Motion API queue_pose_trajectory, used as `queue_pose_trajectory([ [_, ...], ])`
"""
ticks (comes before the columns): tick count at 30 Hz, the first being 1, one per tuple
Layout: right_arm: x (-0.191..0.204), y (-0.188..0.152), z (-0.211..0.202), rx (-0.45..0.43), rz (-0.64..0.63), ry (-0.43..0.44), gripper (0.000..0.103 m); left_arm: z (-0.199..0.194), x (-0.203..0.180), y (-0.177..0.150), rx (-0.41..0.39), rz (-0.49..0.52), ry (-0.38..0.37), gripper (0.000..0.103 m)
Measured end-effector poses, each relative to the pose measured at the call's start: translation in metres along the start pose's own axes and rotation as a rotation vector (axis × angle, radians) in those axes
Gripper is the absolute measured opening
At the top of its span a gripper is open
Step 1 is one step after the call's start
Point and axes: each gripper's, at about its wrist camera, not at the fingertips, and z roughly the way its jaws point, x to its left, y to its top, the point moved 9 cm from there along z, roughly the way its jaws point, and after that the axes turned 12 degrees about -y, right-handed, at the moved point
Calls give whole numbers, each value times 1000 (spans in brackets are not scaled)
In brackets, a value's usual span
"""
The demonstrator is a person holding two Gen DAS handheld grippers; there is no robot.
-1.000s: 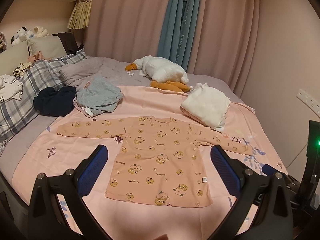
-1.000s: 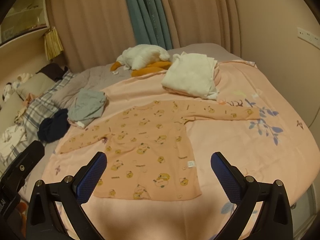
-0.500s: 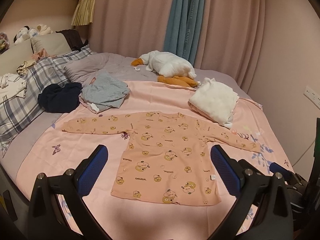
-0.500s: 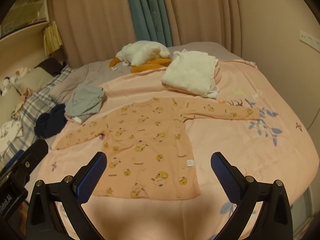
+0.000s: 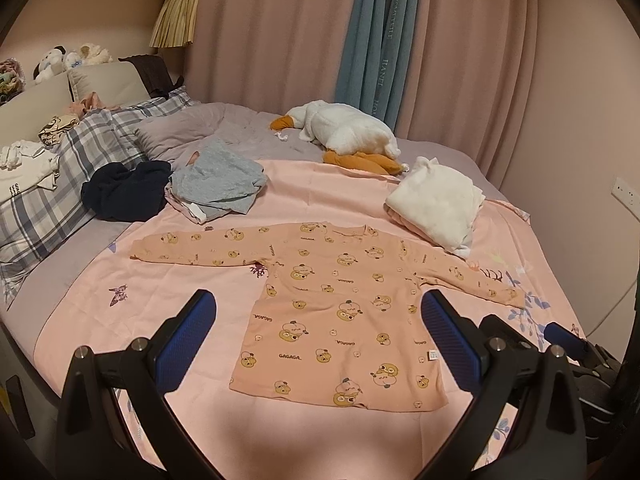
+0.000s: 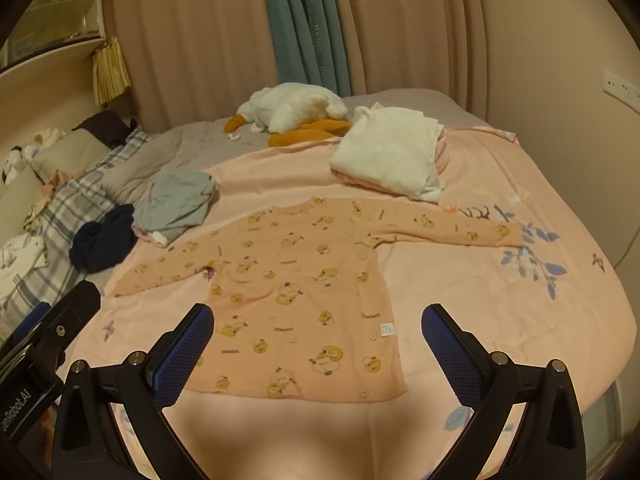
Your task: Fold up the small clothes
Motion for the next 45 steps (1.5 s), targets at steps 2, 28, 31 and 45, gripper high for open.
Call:
queue_pose_trajectory([
  [2, -1, 0, 0, 1, -2, 0, 103, 0, 0, 0, 2, -3, -5, 103],
  [28, 10, -6, 4, 15, -40, 15, 103, 9, 8, -4, 32, -10, 0, 103],
  [31, 11, -7, 4, 16, -48, 7, 103, 10, 9, -4, 37, -15, -4, 103],
  [45, 11, -7, 4, 21, -28, 7, 103, 7, 19, -4, 29, -36, 22, 103],
])
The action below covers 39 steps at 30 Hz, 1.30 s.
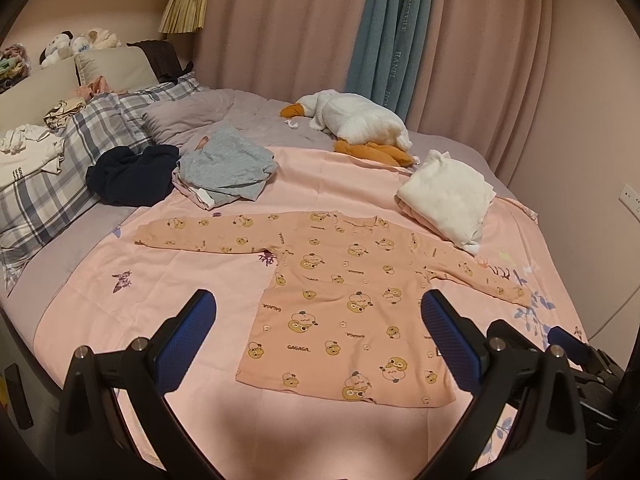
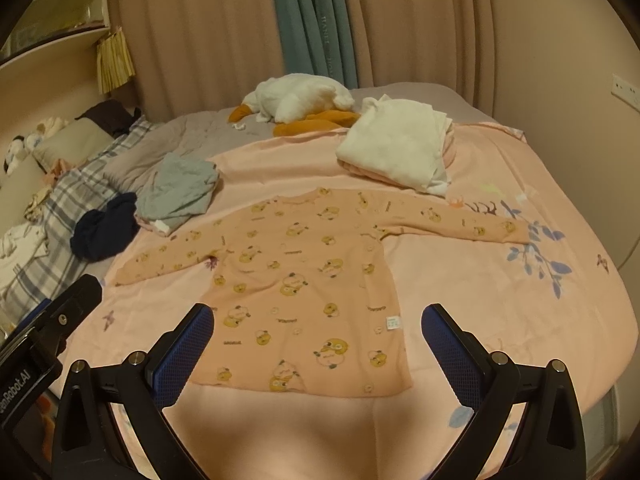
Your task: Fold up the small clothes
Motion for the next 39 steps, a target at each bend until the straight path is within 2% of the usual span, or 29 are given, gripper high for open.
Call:
queue_pose_trajectory([
  [9, 2, 0, 1, 3, -3, 8, 103, 2, -3, -2, 9, -10, -31, 103],
  [28, 0, -5, 15, 36, 8, 13, 103, 18, 4, -7, 36, -20, -48, 102],
  [36, -10, -4, 35, 70, 25, -1, 103, 60, 12, 17, 17, -100, -178, 102],
  [39, -15, -2, 44, 75, 30, -22, 103, 86, 20, 20, 36, -117, -166, 102],
])
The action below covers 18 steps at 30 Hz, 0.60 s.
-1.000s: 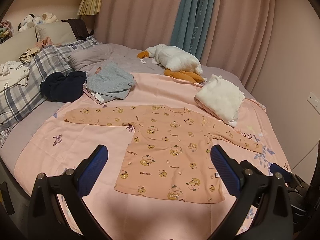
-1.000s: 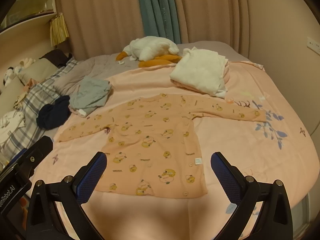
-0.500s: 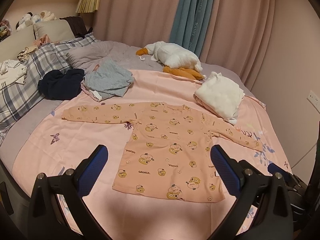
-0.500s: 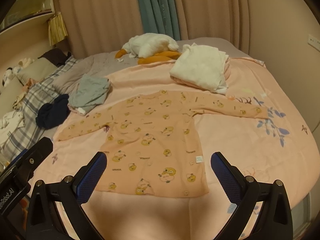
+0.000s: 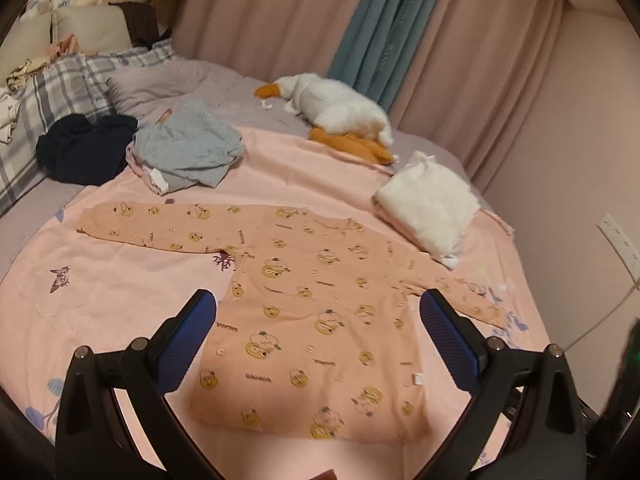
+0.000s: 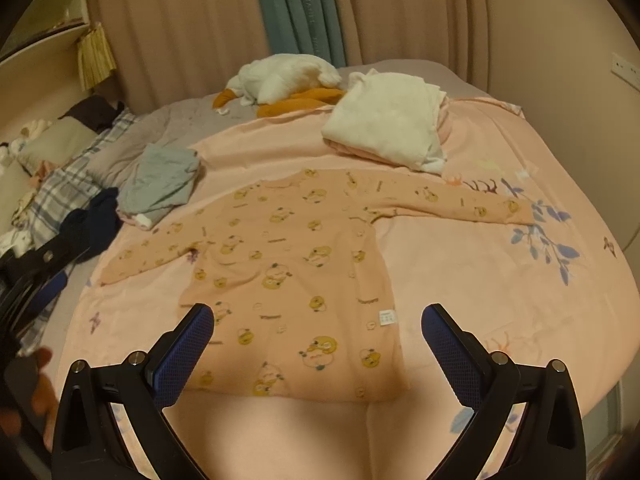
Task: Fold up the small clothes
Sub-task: 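Grasp a sleeve cuff with the right tool while the left tool pins the shirt body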
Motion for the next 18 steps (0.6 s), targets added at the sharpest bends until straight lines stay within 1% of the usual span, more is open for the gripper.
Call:
queue_pose_trajectory([
  [1, 0, 1, 3, 2, 1, -3, 103, 11, 4, 3, 1, -8, -18, 102],
  [4, -1, 1, 18, 26, 1, -4, 103, 34, 16, 7, 33, -36, -24, 101],
  [7, -1, 7, 36, 35, -6, 1, 103, 57, 27, 15, 36, -45, -73, 102],
  [9, -6, 14, 46, 35, 5, -9, 103, 80, 46, 21, 58, -81, -65, 101],
  [11, -14, 27, 58, 33, 20, -32, 103, 103, 66, 27, 75, -90, -61, 101],
  [12, -18, 34, 64, 26, 27, -40, 103, 112, 74, 29, 81, -92, -54, 99],
  [13, -24, 45, 73, 16, 32, -43, 103, 127, 90, 30, 102, -107, -37, 97],
  [15, -34, 56, 87, 17, 43, -47, 103, 148, 112, 26, 153, -140, -34, 95],
  [17, -55, 67, 107, 40, 71, -71, 103, 175, 142, 16, 218, -201, -15, 91],
  [18, -63, 70, 113, 44, 82, -86, 103, 185, 152, 12, 236, -227, -8, 89],
])
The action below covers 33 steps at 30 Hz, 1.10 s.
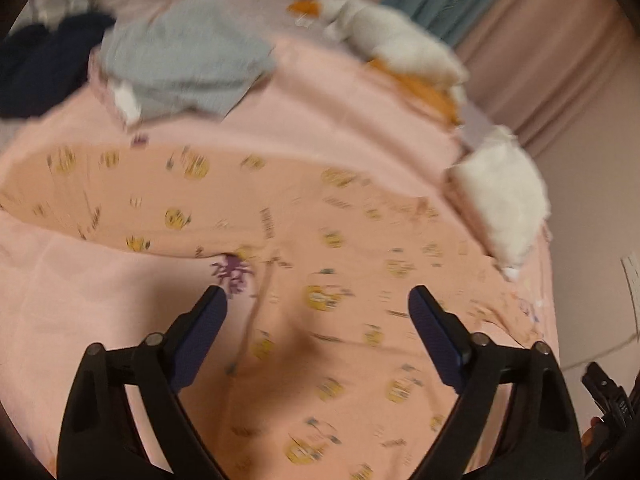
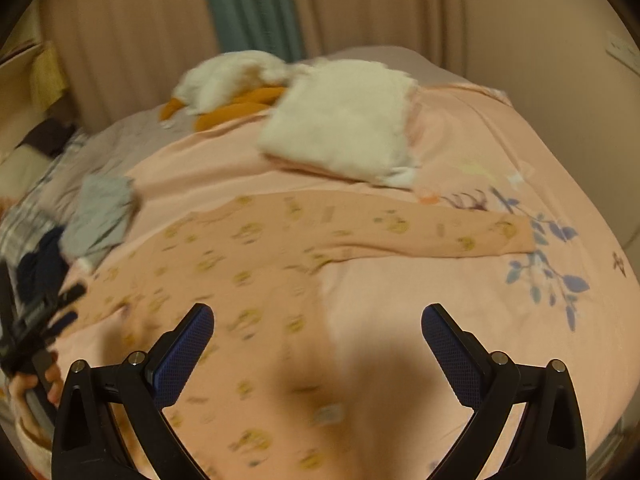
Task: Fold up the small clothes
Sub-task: 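Grasp a sleeve cuff with the right tool while the left tool pins the shirt body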
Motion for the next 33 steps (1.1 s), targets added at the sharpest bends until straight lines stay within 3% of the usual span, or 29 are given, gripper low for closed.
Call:
queue_pose_trajectory([
  [5, -53, 17, 42, 25, 59, -27, 103, 50, 42, -6, 99, -118, -25, 86],
  [10, -117, 15, 102, 150, 195, -26, 103, 73, 45, 0, 100, -149, -104, 86],
  [14, -168, 12, 133, 210, 290, -73, 103, 84, 45, 10, 82, -154, -109, 83],
  [19, -211, 2, 155, 272, 414, -4, 103, 89, 54, 13, 61, -210, -110, 56],
  [23, -240, 1, 164, 273, 485, -3, 103, 91, 50, 11, 77, -156, -88, 53],
  [27, -263, 5, 173, 273, 618, 93, 103, 94, 49, 9, 93, -116, -68, 51],
  [29, -270, 6, 182, 282, 696, 139, 103, 94, 53, 9, 93, -124, -55, 42],
  [30, -271, 6, 187, 286, 720, 162, 103, 94, 55, 9, 96, -126, -40, 33],
  [31, -269, 6, 192, 296, 752, 211, 103, 94, 59, 9, 99, -128, -20, 23],
  [33, -264, 10, 199, 280, 819, 321, 102, 93, 64, 8, 104, -133, -3, 16],
])
